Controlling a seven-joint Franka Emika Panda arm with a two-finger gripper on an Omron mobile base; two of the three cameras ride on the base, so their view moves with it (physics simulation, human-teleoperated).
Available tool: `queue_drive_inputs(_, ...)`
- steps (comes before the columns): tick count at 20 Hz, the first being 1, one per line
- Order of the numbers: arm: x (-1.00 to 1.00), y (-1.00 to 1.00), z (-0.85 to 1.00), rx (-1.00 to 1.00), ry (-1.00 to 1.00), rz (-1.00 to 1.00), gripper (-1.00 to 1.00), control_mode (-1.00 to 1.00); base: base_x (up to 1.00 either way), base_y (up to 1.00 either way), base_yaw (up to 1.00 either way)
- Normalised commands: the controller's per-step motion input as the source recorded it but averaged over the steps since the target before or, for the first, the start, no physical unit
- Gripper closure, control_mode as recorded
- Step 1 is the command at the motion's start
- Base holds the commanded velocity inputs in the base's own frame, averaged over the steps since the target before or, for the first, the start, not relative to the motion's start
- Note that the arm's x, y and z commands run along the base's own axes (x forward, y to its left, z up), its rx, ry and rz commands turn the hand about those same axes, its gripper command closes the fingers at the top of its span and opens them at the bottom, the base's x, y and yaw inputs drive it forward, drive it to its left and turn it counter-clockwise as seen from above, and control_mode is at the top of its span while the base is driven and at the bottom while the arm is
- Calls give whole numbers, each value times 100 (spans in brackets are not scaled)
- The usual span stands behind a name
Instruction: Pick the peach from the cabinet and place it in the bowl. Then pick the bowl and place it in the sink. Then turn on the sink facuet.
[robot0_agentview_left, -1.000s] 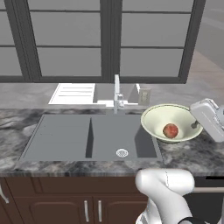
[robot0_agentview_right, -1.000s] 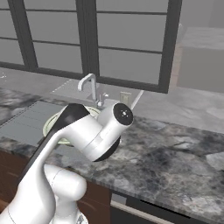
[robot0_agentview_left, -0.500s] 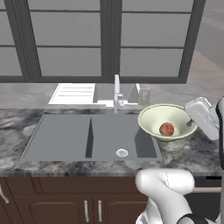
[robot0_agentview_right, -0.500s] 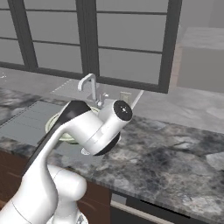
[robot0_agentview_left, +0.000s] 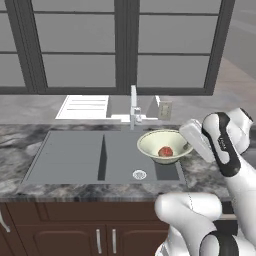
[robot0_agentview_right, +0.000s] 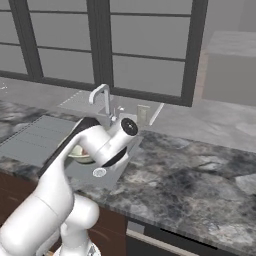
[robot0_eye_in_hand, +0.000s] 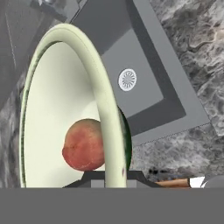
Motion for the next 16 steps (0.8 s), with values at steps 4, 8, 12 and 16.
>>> queue_drive_inputs(4,86,36,-100,1,4,0,100,-100,0,0,0)
queue_drive_inputs(8,97,43,-62,0,0,-1,100,-100,0,0,0)
queue_drive_inputs(12,87,37,-54,0,0,-1,100,-100,0,0,0)
queue_drive_inputs(16,66,8,-41,0,3,0,100,-100,0,0,0)
